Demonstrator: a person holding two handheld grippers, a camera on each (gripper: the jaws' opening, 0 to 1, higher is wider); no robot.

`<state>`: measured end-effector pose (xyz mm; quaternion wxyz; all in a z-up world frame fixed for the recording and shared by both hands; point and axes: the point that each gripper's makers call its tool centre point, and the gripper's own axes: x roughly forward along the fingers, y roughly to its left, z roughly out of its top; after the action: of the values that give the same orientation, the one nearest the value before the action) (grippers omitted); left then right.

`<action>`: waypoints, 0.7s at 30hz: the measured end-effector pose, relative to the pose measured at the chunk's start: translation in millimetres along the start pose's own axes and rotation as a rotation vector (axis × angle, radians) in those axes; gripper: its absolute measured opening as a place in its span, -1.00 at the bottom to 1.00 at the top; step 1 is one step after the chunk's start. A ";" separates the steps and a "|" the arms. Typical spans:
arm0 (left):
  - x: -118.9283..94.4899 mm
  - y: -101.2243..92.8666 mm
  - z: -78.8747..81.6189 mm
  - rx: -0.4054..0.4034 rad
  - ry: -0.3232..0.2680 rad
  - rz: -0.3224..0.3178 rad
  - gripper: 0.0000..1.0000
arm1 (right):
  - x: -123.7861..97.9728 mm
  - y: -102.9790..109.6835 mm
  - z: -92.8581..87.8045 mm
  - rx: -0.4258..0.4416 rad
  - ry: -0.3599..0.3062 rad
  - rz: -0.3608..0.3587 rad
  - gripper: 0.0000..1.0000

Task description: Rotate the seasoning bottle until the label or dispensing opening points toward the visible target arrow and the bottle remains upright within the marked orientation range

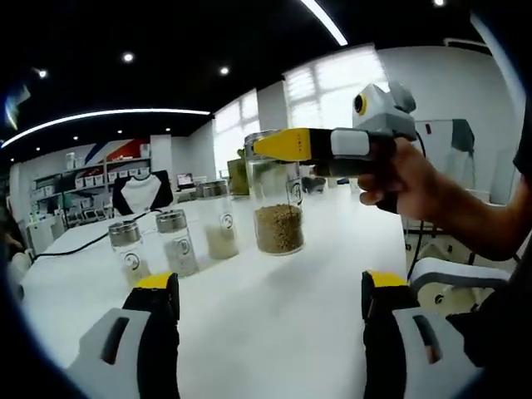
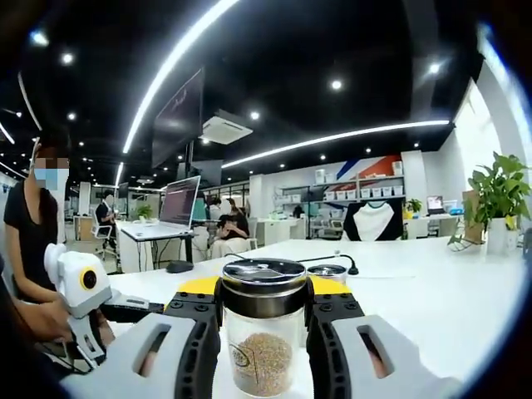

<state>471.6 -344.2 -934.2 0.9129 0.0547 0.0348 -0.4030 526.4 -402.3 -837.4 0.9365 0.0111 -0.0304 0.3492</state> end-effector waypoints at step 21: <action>-6.8 14.4 -0.8 -0.029 -0.006 0.027 1.00 | 16.9 -81.7 -18.6 0.026 0.044 -0.104 -0.28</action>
<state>477.7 -329.5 -933.3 0.9189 0.0409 0.0373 -0.3905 593.6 -452.3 -854.8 0.9536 0.0173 -0.0047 0.3006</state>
